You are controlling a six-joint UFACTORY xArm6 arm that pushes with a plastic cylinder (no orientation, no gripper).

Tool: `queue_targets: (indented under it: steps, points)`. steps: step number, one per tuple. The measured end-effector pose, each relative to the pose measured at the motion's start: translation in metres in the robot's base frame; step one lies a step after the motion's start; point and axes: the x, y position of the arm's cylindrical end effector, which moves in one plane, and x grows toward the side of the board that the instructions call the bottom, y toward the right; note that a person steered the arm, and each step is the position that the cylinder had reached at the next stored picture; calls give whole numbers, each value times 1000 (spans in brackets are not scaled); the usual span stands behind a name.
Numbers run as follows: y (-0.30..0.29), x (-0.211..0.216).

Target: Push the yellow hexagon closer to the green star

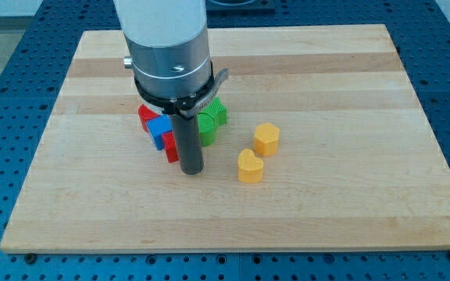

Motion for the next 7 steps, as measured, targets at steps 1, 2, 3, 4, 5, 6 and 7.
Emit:
queue_targets:
  steps: [1, 2, 3, 4, 5, 6, 7]
  points:
    - [31, 0]
    - [80, 0]
    - [117, -10]
    - [123, -48]
    - [111, -94]
    - [116, -91]
    - [125, -74]
